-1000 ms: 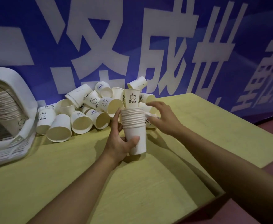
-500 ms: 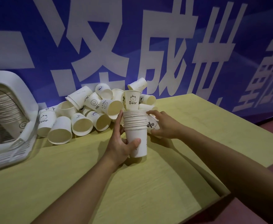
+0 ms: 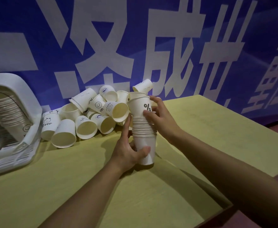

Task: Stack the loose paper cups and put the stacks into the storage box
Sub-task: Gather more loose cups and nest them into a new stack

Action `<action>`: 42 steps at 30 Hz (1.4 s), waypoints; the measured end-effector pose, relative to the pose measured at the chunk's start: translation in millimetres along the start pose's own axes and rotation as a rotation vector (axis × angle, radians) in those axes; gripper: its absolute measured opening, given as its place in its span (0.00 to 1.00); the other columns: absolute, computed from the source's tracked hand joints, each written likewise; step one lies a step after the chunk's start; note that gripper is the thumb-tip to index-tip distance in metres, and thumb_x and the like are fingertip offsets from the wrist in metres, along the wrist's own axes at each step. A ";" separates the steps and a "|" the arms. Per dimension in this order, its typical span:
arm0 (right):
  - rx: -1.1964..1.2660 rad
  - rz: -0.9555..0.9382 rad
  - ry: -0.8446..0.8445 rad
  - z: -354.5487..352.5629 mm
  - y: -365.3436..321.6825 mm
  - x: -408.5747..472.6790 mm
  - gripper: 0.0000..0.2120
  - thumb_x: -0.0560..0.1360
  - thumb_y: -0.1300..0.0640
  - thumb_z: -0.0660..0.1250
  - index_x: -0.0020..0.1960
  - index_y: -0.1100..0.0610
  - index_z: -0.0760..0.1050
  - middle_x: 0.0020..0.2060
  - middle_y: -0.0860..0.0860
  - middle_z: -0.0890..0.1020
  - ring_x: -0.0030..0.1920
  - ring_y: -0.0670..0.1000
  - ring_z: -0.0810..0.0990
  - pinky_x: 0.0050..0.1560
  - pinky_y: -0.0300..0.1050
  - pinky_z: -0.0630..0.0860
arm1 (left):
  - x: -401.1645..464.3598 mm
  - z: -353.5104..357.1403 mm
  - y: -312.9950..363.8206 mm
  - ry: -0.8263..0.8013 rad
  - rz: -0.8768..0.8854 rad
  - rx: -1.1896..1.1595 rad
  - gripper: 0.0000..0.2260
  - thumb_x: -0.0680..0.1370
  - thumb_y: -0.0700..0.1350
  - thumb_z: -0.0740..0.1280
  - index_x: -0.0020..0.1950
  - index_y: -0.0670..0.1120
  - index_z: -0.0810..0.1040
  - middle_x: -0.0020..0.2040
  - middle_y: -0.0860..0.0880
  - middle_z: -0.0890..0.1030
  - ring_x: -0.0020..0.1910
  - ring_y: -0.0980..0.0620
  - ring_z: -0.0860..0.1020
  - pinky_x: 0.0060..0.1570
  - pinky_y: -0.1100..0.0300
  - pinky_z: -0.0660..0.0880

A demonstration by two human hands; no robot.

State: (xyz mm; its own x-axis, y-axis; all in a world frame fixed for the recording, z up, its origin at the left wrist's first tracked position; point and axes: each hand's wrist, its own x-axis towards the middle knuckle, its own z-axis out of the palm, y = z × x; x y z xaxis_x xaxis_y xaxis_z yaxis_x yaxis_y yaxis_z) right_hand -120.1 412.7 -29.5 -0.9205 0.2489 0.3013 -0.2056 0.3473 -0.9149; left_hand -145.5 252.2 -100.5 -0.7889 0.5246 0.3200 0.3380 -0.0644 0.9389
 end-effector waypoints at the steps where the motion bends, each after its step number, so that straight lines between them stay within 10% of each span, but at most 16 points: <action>1: 0.015 0.007 0.014 2.5 6.1 -2.2 0.20 0.81 0.47 0.61 0.71 0.45 0.66 0.61 0.48 0.77 0.57 0.47 0.79 0.53 0.46 0.80 | 0.2 0.1 0.6 0.020 -0.003 -0.014 0.51 0.61 0.55 0.77 0.74 0.76 0.49 0.66 0.56 0.74 0.52 0.55 0.85 0.48 0.53 0.83; 7: -0.067 -0.052 0.131 -6.3 25.7 9.1 0.18 0.83 0.44 0.54 0.53 0.46 0.82 0.60 0.44 0.79 0.60 0.42 0.76 0.62 0.46 0.73 | 3.1 -2.4 -0.5 0.074 -0.008 -0.067 0.55 0.60 0.55 0.77 0.80 0.64 0.49 0.65 0.54 0.74 0.56 0.68 0.78 0.48 0.63 0.80; 9: -0.274 -0.059 0.274 -17.7 37.0 31.7 0.12 0.81 0.44 0.62 0.58 0.47 0.81 0.64 0.44 0.75 0.64 0.45 0.72 0.67 0.49 0.69 | 4.0 -2.6 -0.6 0.095 -0.014 -0.071 0.52 0.60 0.56 0.77 0.79 0.67 0.51 0.65 0.55 0.75 0.60 0.66 0.77 0.51 0.62 0.79; 13: -0.697 0.143 0.219 -29.5 71.4 63.6 0.38 0.69 0.45 0.77 0.74 0.43 0.64 0.73 0.51 0.65 0.70 0.56 0.66 0.69 0.57 0.69 | 5.3 -6.6 -2.2 0.130 -0.032 -0.071 0.53 0.60 0.58 0.76 0.80 0.64 0.51 0.63 0.57 0.77 0.66 0.60 0.75 0.52 0.61 0.80; 20: -0.412 0.119 0.388 -47.2 90.3 64.6 0.33 0.72 0.55 0.76 0.72 0.47 0.65 0.67 0.50 0.72 0.65 0.53 0.73 0.63 0.49 0.75 | 4.8 -4.6 -1.6 0.095 -0.034 -0.098 0.52 0.60 0.57 0.76 0.80 0.65 0.53 0.62 0.60 0.77 0.63 0.67 0.75 0.47 0.67 0.78; 28: -1.008 0.068 -0.003 -54.4 93.6 86.4 0.46 0.71 0.49 0.76 0.79 0.45 0.51 0.81 0.48 0.50 0.80 0.58 0.47 0.74 0.65 0.58 | 2.1 -3.5 2.0 0.055 -0.018 -0.086 0.53 0.60 0.58 0.76 0.80 0.66 0.52 0.66 0.55 0.74 0.52 0.72 0.78 0.43 0.66 0.79; 34: -1.244 -0.008 -0.024 -62.5 95.8 102.1 0.37 0.70 0.53 0.77 0.74 0.50 0.63 0.69 0.52 0.72 0.69 0.57 0.69 0.66 0.59 0.70 | 4.0 -3.1 -1.0 0.050 -0.043 -0.092 0.51 0.60 0.55 0.77 0.77 0.72 0.53 0.68 0.53 0.74 0.54 0.66 0.81 0.49 0.57 0.82; 42: -0.526 0.011 0.235 -77.4 79.7 72.1 0.32 0.70 0.57 0.77 0.69 0.51 0.67 0.62 0.52 0.72 0.55 0.52 0.78 0.49 0.40 0.80 | 4.3 -2.6 -1.3 0.028 -0.027 -0.038 0.51 0.61 0.58 0.76 0.78 0.69 0.52 0.69 0.52 0.72 0.53 0.69 0.79 0.45 0.65 0.80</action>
State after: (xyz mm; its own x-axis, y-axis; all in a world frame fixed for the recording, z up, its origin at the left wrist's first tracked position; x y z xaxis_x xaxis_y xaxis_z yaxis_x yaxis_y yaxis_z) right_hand -177.1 528.3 -59.9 -0.8105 0.4284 0.3995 0.0516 0.7315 -0.6798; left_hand -150.7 252.3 -100.0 -0.8114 0.5029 0.2978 0.2975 -0.0831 0.9511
